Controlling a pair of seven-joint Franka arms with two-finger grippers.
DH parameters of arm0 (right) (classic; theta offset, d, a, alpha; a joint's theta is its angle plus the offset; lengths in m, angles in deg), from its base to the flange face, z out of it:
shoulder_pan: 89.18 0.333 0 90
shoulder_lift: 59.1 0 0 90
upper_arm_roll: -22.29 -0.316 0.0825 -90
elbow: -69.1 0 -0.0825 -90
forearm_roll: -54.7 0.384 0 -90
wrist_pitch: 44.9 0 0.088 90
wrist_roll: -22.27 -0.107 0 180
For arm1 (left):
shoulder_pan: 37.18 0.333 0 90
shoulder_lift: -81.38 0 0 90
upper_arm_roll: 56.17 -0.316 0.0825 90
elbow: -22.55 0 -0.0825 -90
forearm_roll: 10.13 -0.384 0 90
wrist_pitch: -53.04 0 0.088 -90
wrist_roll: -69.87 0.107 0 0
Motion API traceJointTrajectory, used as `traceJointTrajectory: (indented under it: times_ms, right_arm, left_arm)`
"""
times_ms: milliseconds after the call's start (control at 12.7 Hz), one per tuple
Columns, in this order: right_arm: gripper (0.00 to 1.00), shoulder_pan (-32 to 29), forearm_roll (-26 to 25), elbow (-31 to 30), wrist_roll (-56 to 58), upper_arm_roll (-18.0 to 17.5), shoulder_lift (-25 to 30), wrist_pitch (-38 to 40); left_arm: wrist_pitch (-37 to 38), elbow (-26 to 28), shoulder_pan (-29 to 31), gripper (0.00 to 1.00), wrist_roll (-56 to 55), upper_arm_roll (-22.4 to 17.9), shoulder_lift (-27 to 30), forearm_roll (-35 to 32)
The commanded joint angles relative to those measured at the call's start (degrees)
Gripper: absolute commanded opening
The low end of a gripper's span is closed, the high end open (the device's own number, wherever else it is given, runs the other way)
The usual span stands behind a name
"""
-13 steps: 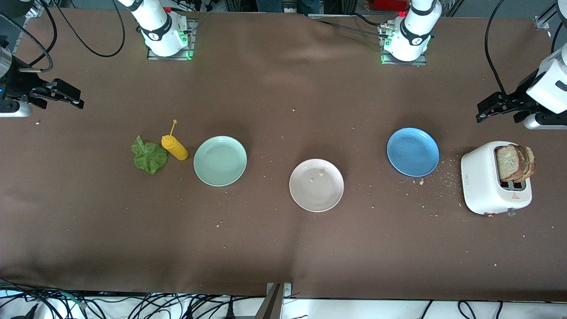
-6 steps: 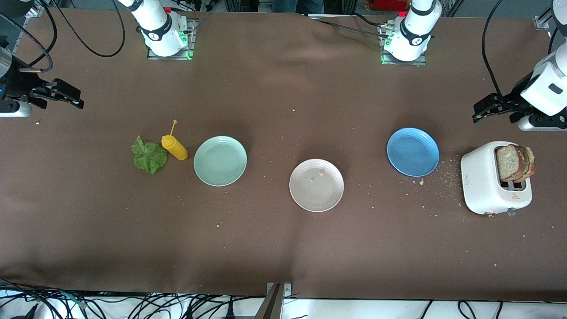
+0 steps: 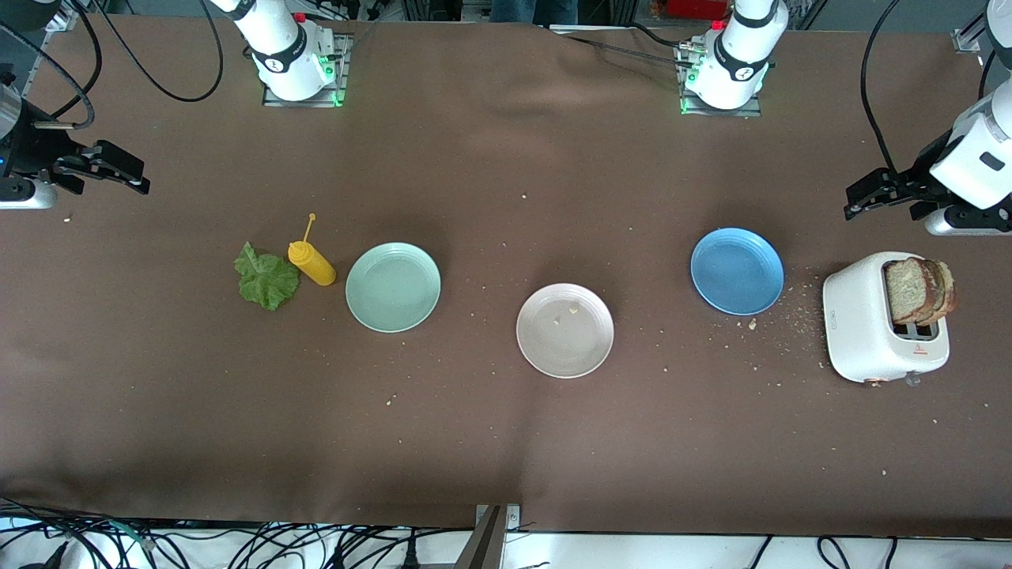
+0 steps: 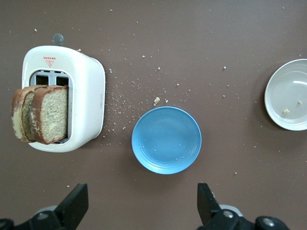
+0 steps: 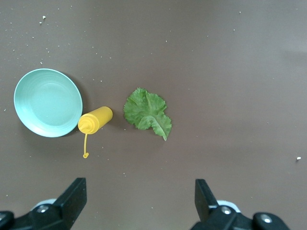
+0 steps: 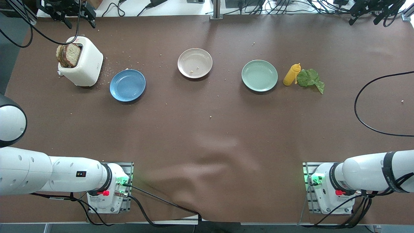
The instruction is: Make sandwich in beige plate with both arms
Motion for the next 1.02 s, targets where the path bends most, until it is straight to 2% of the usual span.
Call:
traceJointTrajectory:
  times_ms: [0, 942]
  right_arm:
    - [1.00, 0.3, 0.6, 1.0, -0.1, 0.4, -0.2, 1.1]
    - [1.00, 0.3, 1.0, 1.0, -0.1, 0.4, -1.0, 0.6]
  left_arm:
    - [0.0, 0.0, 1.0, 1.00, 0.5, 0.4, -0.2, -1.7]
    - [-0.4, 0.0, 1.1, 1.00, 0.4, 0.4, -0.2, -1.7]
